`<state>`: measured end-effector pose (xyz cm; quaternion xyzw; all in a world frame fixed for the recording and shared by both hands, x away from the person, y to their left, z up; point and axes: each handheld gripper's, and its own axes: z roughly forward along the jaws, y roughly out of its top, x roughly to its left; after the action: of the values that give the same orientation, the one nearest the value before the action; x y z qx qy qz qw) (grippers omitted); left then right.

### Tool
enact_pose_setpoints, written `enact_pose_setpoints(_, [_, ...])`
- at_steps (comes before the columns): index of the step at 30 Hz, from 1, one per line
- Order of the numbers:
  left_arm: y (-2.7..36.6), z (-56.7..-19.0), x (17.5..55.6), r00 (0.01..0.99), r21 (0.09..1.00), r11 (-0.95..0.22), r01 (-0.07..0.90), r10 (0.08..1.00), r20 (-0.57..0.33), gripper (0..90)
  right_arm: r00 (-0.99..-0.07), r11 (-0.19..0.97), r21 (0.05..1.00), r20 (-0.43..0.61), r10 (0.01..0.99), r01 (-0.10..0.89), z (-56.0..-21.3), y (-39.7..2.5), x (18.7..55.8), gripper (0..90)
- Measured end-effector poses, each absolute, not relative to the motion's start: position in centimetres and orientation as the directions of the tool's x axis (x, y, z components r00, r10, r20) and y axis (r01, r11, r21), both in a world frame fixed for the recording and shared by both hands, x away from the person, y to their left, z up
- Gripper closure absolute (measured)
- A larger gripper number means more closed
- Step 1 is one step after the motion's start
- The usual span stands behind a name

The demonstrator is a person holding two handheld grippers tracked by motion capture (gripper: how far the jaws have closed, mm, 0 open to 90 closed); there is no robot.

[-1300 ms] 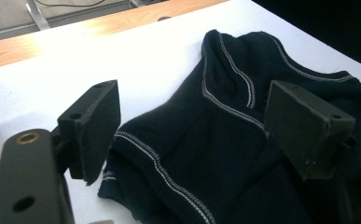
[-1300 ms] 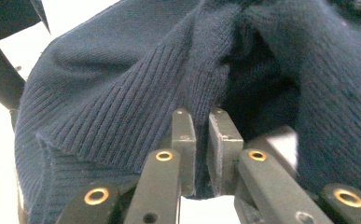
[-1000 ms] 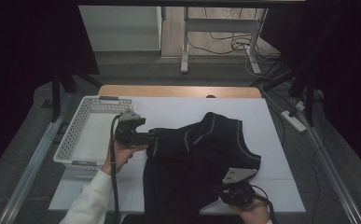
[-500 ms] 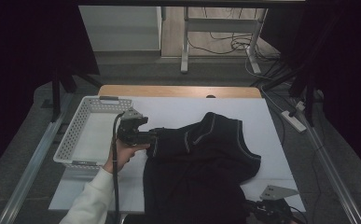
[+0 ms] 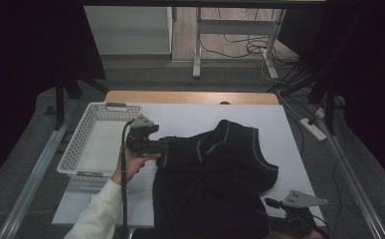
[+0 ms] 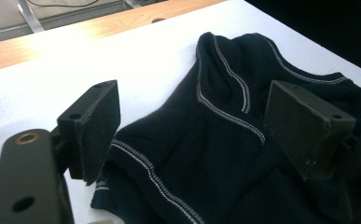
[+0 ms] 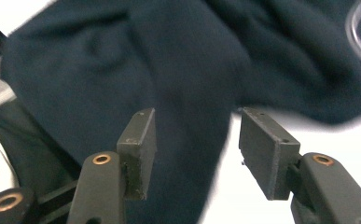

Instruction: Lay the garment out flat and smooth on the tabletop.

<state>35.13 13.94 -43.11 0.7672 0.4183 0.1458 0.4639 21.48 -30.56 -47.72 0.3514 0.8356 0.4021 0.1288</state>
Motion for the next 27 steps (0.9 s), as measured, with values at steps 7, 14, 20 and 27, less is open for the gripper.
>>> enact_pose_setpoints(7, [13.9,-43.1,35.1,0.609,0.833,-0.221,0.507,0.776,-0.164,19.5,-0.796,0.543,0.738,-0.013,0.605,0.401,-47.1,-25.7,24.2,43.5])
enact_pose_setpoints(14, [13.9,-43.2,35.1,0.610,0.833,-0.222,0.507,0.775,-0.164,19.5,-0.778,0.610,0.650,-0.047,0.627,0.452,-49.5,-24.1,27.7,44.6])
enact_pose_setpoints(20, [13.6,-43.1,35.0,0.616,0.834,-0.231,0.501,0.772,-0.157,19.5,-0.781,0.600,0.643,-0.004,0.625,0.477,-50.8,-25.0,28.1,62.1])
enact_pose_setpoints(27, [13.3,-43.3,34.8,0.624,0.830,-0.243,0.502,0.767,-0.152,19.5,-0.791,0.608,0.644,-0.007,0.611,0.464,-50.8,-25.6,27.3,79.1])
